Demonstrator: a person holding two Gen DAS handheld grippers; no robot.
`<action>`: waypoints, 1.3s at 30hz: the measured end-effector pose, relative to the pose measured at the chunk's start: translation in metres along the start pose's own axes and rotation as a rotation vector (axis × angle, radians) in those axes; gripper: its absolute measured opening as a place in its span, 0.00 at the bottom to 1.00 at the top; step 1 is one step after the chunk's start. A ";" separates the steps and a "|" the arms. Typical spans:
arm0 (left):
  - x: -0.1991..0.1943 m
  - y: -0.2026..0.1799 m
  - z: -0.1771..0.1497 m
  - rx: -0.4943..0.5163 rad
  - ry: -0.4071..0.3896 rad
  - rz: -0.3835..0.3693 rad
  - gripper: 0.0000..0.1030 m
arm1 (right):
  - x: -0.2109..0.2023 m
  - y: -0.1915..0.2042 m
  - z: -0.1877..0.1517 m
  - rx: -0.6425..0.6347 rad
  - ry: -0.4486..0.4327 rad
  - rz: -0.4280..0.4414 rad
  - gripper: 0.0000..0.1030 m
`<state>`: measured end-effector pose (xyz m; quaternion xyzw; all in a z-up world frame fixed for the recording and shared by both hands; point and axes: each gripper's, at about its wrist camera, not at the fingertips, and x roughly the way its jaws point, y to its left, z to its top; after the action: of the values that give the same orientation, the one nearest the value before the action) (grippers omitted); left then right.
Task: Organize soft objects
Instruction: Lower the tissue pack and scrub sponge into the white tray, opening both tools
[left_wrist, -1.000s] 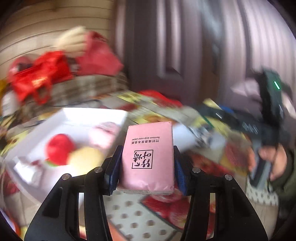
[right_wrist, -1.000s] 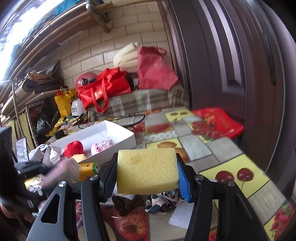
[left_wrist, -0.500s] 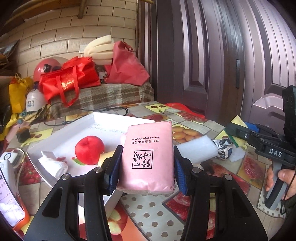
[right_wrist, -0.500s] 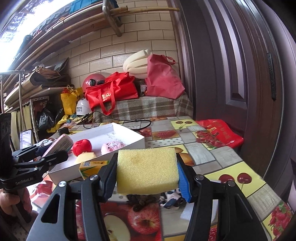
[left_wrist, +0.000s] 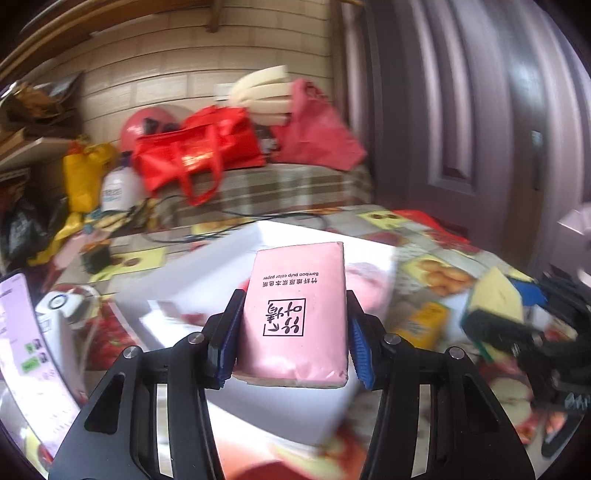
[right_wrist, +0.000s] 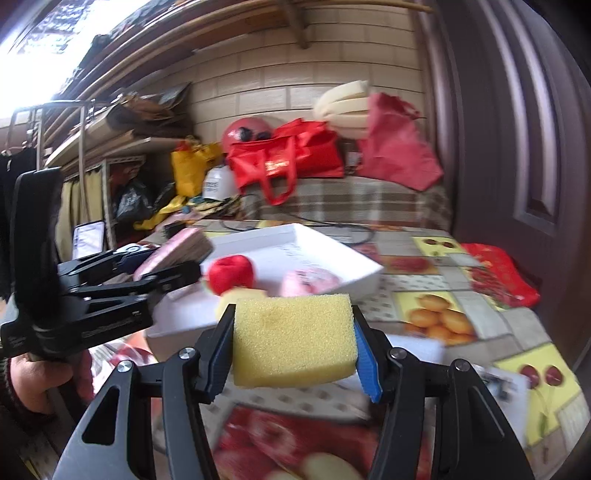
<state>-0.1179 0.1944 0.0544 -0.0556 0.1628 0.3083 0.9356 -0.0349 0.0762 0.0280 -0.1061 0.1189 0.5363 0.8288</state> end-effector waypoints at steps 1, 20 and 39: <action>0.004 0.013 0.001 -0.025 -0.002 0.035 0.49 | 0.008 0.009 0.003 -0.010 0.006 0.018 0.55; 0.060 0.093 0.013 -0.273 0.046 0.191 0.49 | 0.126 0.071 0.024 0.013 0.268 0.234 0.55; 0.063 0.072 0.018 -0.174 0.009 0.233 1.00 | 0.121 0.042 0.029 0.124 0.198 0.041 0.89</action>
<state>-0.1087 0.2912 0.0500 -0.1186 0.1449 0.4275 0.8844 -0.0226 0.2065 0.0159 -0.1046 0.2353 0.5316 0.8069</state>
